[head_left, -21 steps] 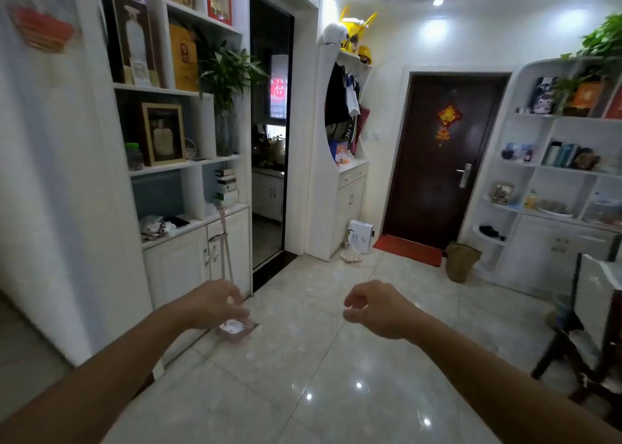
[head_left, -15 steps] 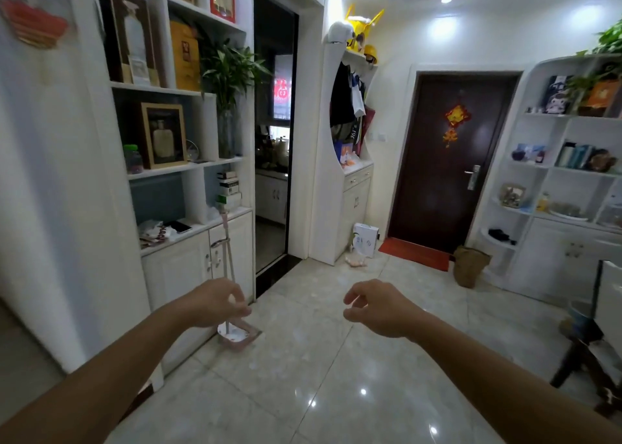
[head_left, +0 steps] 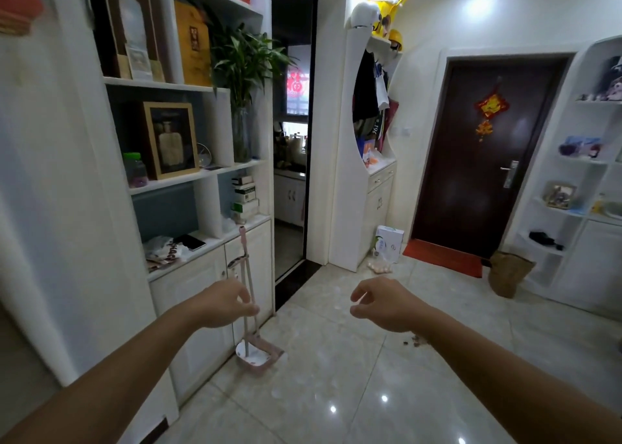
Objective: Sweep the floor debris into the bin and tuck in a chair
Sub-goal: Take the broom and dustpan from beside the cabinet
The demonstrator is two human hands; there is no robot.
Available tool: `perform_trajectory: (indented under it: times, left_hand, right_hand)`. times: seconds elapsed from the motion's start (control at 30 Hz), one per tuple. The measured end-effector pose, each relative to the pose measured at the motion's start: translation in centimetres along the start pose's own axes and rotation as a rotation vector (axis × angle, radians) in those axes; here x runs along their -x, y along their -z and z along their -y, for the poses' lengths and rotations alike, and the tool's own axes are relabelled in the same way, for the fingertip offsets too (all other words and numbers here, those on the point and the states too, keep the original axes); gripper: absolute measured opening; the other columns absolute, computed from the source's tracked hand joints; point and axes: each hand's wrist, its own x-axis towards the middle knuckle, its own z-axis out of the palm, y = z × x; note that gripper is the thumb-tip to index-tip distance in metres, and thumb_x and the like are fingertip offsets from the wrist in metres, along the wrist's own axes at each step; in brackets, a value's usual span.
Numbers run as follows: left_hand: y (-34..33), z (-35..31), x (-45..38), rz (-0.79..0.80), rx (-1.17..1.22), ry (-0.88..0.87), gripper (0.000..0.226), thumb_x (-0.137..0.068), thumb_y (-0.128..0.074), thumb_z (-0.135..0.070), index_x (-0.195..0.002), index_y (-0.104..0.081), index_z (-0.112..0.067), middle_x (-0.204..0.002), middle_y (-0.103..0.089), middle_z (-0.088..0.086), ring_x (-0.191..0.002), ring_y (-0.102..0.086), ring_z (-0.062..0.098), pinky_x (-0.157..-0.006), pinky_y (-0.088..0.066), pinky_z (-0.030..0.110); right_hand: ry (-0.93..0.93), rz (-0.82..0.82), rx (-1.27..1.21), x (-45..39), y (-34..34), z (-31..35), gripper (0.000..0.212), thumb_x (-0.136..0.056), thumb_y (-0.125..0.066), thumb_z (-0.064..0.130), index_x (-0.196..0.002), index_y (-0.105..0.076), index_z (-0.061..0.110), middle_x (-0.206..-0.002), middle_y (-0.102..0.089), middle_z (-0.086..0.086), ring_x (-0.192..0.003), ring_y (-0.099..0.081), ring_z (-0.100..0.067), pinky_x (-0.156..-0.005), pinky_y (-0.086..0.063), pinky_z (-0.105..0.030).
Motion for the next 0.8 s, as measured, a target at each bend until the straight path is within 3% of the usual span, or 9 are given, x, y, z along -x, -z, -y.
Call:
perform_trajectory:
  times: [0.1, 0.17, 0.3, 0.43, 0.6, 0.67, 0.8]
  left_hand:
    - [0.2, 1.7, -3.9, 0.018, -0.009, 0.023, 0.034, -0.089, -0.064, -0.042, -0.109, -0.066, -0.014, -0.117, -0.061, 0.003, -0.093, -0.058, 0.014, -0.084, -0.053, 0.034]
    - [0.2, 2.7, -6.8, 0.018, -0.011, 0.041, 0.036, -0.089, -0.063, -0.041, -0.112, -0.064, -0.014, -0.121, -0.060, 0.004, -0.100, -0.058, 0.017, -0.090, -0.053, 0.038]
    - [0.2, 4.6, -13.3, 0.020, 0.015, 0.061, 0.033, -0.088, -0.063, -0.041, -0.111, -0.064, -0.016, -0.121, -0.059, 0.004, -0.097, -0.058, 0.015, -0.090, -0.053, 0.038]
    - [0.7, 6.4, -19.5, 0.009, 0.058, 0.115, 0.031, -0.088, -0.064, -0.040, -0.109, -0.065, -0.018, -0.115, -0.060, 0.001, -0.094, -0.060, 0.013, -0.088, -0.055, 0.039]
    - [2.2, 8.6, -26.7, -0.003, 0.067, 0.185, 0.025, -0.087, -0.065, -0.041, -0.094, -0.067, -0.018, -0.097, -0.064, 0.000, -0.082, -0.063, 0.013, -0.080, -0.058, 0.039]
    - [2.7, 9.6, -29.2, -0.010, 0.088, 0.209, 0.029, -0.088, -0.064, -0.039, -0.094, -0.069, -0.012, -0.093, -0.065, 0.003, -0.078, -0.065, 0.017, -0.079, -0.057, 0.042]
    - [3.4, 12.4, -34.5, 0.000, 0.110, 0.243, 0.030, -0.087, -0.065, -0.038, -0.093, -0.070, -0.009, -0.093, -0.067, 0.006, -0.074, -0.065, 0.015, -0.074, -0.055, 0.038]
  right_hand:
    - [0.013, 0.012, 0.002, -4.9, -0.4, 0.2, 0.033, -0.091, -0.064, 0.033, -0.119, -0.064, 0.016, -0.114, -0.068, -0.003, -0.096, -0.065, -0.011, -0.080, -0.052, -0.021]
    - [0.028, 0.008, -0.005, -8.2, -0.6, 0.2, 0.030, -0.092, -0.061, 0.034, -0.115, -0.066, 0.016, -0.112, -0.068, -0.001, -0.094, -0.063, -0.010, -0.077, -0.051, -0.020]
    - [0.068, 0.039, -0.003, -15.8, -1.1, -0.3, 0.027, -0.092, -0.061, 0.035, -0.112, -0.067, 0.017, -0.108, -0.068, 0.001, -0.095, -0.063, -0.010, -0.074, -0.048, -0.019]
    - [0.118, 0.083, 0.005, -24.0, -0.6, -0.4, 0.026, -0.091, -0.063, 0.032, -0.111, -0.067, 0.016, -0.109, -0.069, -0.001, -0.096, -0.064, -0.013, -0.087, -0.054, -0.030]
    - [0.173, 0.122, 0.060, -33.8, 0.5, 0.1, 0.033, -0.090, -0.062, 0.028, -0.104, -0.069, -0.001, -0.106, -0.072, -0.017, -0.096, -0.068, -0.028, -0.088, -0.056, -0.042]
    - [0.181, 0.131, 0.063, -37.3, 0.7, 0.6, 0.032, -0.089, -0.062, 0.028, -0.104, -0.070, 0.002, -0.103, -0.073, -0.010, -0.095, -0.068, -0.025, -0.086, -0.056, -0.040]
    - [0.225, 0.176, 0.051, -44.0, -0.3, 1.4, 0.025, -0.089, -0.064, 0.029, -0.109, -0.070, 0.016, -0.101, -0.066, 0.004, -0.083, -0.060, -0.006, -0.065, -0.047, -0.018]
